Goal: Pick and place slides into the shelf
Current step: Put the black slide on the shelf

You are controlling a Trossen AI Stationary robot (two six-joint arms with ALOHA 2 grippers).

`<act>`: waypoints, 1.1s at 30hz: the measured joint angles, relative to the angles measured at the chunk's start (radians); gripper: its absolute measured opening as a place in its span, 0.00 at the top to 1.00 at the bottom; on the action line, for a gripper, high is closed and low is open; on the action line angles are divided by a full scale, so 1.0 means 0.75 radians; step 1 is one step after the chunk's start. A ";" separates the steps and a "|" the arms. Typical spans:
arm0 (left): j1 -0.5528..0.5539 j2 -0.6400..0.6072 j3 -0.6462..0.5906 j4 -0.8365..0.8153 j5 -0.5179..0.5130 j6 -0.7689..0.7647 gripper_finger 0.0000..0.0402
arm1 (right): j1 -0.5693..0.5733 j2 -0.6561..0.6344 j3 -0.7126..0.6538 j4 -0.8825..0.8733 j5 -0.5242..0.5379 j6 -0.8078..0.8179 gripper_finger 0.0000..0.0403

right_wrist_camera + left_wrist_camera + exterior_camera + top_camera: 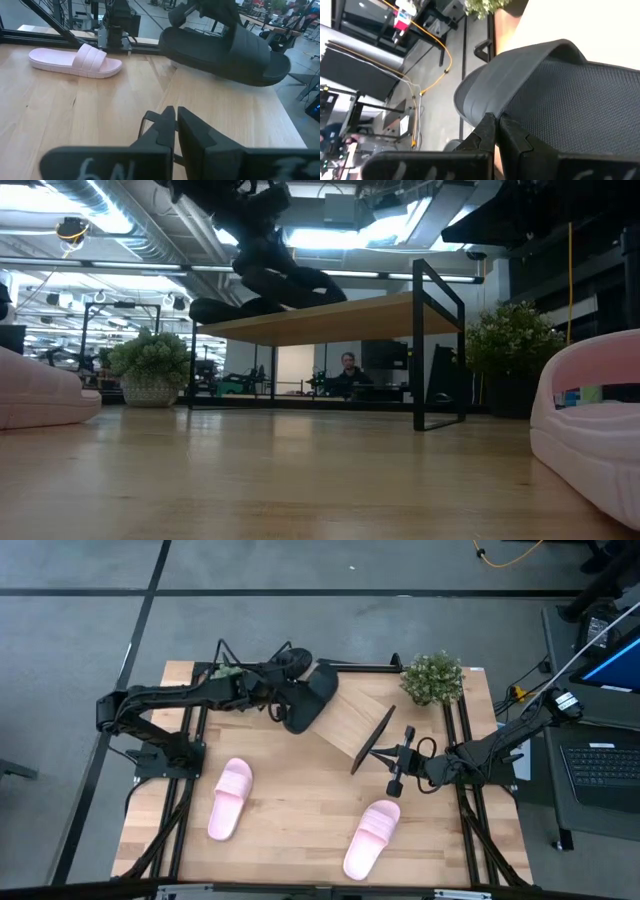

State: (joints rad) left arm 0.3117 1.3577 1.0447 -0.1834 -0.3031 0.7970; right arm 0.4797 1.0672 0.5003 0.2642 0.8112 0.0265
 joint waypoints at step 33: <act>0.152 0.015 0.003 -0.100 0.108 0.000 1.00 | 0.000 -0.001 0.000 0.022 0.000 0.039 0.94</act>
State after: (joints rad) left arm 0.4255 1.3693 1.0466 -0.2585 -0.2218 0.7971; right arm 0.4797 1.0668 0.5003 0.2810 0.8112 0.0559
